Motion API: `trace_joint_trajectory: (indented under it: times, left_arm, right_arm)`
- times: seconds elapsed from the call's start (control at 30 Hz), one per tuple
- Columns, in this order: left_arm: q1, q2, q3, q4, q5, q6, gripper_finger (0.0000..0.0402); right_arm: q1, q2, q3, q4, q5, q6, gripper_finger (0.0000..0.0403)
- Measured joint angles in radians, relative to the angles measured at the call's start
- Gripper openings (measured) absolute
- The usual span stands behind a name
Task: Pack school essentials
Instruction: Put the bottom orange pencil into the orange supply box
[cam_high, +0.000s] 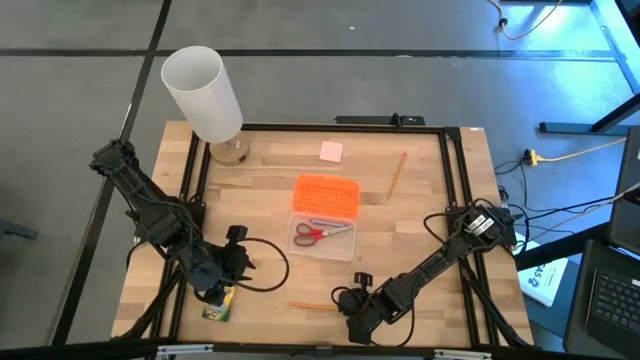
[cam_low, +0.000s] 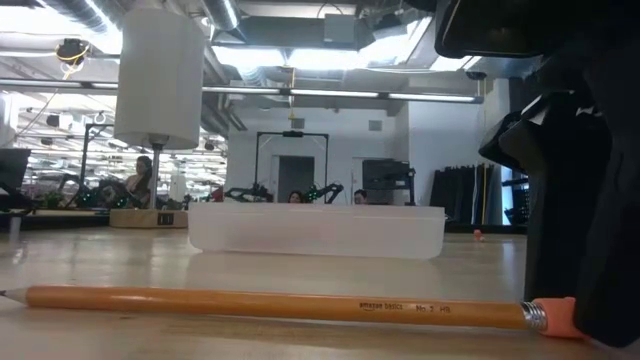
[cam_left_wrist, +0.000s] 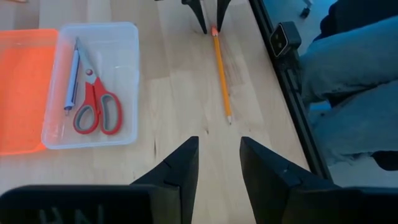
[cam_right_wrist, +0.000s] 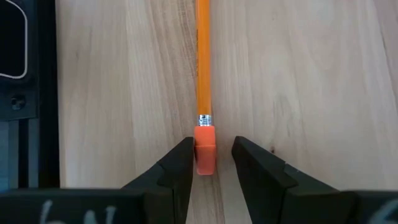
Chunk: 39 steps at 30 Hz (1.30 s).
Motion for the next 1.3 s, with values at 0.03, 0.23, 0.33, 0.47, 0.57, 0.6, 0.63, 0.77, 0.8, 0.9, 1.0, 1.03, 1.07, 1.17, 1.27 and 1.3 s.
trace_joint_trajectory:
  times: [0.03,0.23,0.33,0.47,0.57,0.6,0.63,0.77,0.8,0.9,1.0,1.03,1.07,1.17,1.27,1.3]
  left_arm:
    - [0.0,0.0,0.0,0.0,-0.001,0.0,0.011]
    - [-0.001,0.0,0.0,0.0,-0.001,0.0,0.011]
    - [-0.001,0.0,0.0,0.0,-0.001,0.0,0.011]
    - [-0.001,0.0,0.0,0.0,-0.001,-0.001,0.011]
    - [-0.001,0.0,0.0,0.0,-0.002,-0.001,0.011]
    - [0.0,0.0,0.0,0.0,-0.001,-0.001,0.011]
    - [0.0,0.0,0.0,0.0,-0.001,-0.002,0.011]
    - [0.0,0.0,0.0,0.0,-0.001,-0.007,0.011]
    - [0.0,0.0,0.0,0.0,-0.001,-0.007,0.011]
    - [0.0,0.0,0.0,0.0,-0.001,-0.007,0.011]
    - [0.0,0.0,0.0,0.0,-0.001,-0.008,0.011]
    - [0.0,0.0,0.0,0.0,-0.001,-0.008,0.011]
    - [0.0,0.0,0.0,0.0,-0.001,-0.008,0.011]
    - [0.0,0.0,0.0,0.0,-0.001,-0.008,0.011]
    - [0.0,0.0,0.0,0.0,-0.001,-0.008,0.011]
    - [0.0,0.0,0.0,0.0,-0.001,-0.009,0.011]
  right_arm:
    - [0.0,0.002,0.0,0.0,0.0,0.0,0.0122]
    - [0.0,0.015,0.0,-0.002,0.003,-0.002,0.0122]
    - [0.0,0.019,0.001,-0.005,0.004,0.0,0.0122]
    - [0.0,0.019,0.001,-0.008,0.003,0.002,0.0112]
    - [0.0,0.019,0.0,-0.01,0.005,0.002,0.0096]
    - [-0.001,0.019,0.0,-0.011,0.005,0.002,0.009]
    - [-0.001,0.019,0.0,-0.012,0.004,0.002,0.0084]
    - [-0.001,0.019,0.0,-0.014,0.008,0.003,0.0062]
    - [-0.001,0.019,0.0,-0.013,0.009,0.004,0.0057]
    - [-0.001,0.019,0.0,-0.013,0.009,0.005,0.0046]
    - [-0.001,0.019,-0.001,-0.012,0.01,0.004,0.0041]
    - [-0.001,0.019,-0.001,-0.011,0.01,0.004,0.0041]
    - [-0.001,0.019,-0.001,-0.011,0.013,0.007,0.0041]
    - [0.001,0.019,-0.001,-0.009,0.042,0.052,0.0041]
    - [0.001,0.019,-0.002,0.002,0.048,0.054,0.0041]
    - [0.001,0.019,-0.003,0.006,0.046,0.053,0.0041]
